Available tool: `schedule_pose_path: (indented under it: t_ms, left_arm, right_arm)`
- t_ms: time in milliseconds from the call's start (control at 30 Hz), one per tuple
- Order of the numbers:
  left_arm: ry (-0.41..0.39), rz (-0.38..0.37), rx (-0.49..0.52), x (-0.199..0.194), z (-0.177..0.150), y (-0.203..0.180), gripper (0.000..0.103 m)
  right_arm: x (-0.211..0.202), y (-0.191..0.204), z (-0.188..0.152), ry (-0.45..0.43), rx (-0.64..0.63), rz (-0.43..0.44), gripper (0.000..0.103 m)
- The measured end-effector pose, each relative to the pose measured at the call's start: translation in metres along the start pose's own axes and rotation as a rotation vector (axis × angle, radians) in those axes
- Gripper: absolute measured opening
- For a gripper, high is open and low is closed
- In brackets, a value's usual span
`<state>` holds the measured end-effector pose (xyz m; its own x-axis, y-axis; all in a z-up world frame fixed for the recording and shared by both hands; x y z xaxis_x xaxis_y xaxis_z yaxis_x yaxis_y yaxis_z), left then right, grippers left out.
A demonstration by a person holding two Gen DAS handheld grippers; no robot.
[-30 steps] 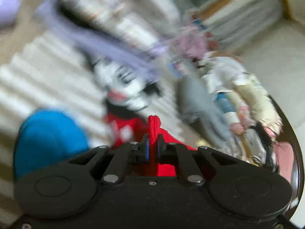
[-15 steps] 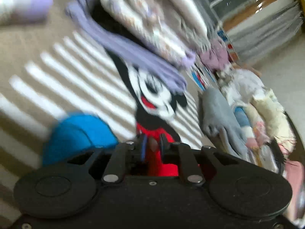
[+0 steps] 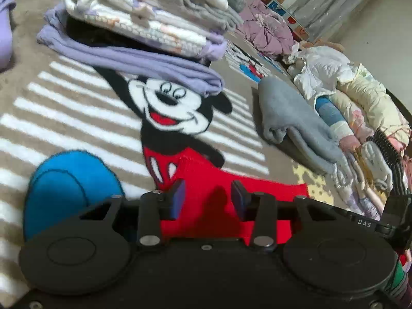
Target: Fold clothes
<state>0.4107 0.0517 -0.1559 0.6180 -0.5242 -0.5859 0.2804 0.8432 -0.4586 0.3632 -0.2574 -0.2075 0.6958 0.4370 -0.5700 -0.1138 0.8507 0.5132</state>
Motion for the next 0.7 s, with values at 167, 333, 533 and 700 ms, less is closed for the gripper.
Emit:
schedule_pose_path:
  t_ms: [167,333,533,700]
  left_arm:
    - [-0.045,0.020,0.154,-0.014,-0.001,-0.033,0.041]
    - [0.023,0.017,0.448,-0.004,-0.031,-0.099,0.042]
    - [0.073,0.212,0.689,0.016,-0.074,-0.142,0.049]
    - [0.028,0.287,0.742,-0.015,-0.102,-0.168,0.049]
  right_arm:
    - [-0.019,0.003,0.012,-0.037,-0.009,-0.023,0.035]
    - [-0.037,0.029,0.006,-0.028,-0.132,0.013,0.037]
    - [-0.028,0.047,-0.036,0.066,-0.332,-0.121,0.041]
    - [-0.060,0.077,-0.057,0.008,-0.418,-0.105,0.042]
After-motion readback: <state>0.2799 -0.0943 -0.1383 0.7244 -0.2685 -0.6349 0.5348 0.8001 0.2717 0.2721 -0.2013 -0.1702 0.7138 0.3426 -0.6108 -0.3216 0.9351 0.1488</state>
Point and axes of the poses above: each gripper's, at about its wrist camera, not at the fingertips, and x roughly the way its jaws point, y to its left, z to its top, the point moved 1 cm from there along x, roughly the way its jaws point, and after that the axes turned 6 degrees about x, right-handed, at the moved point
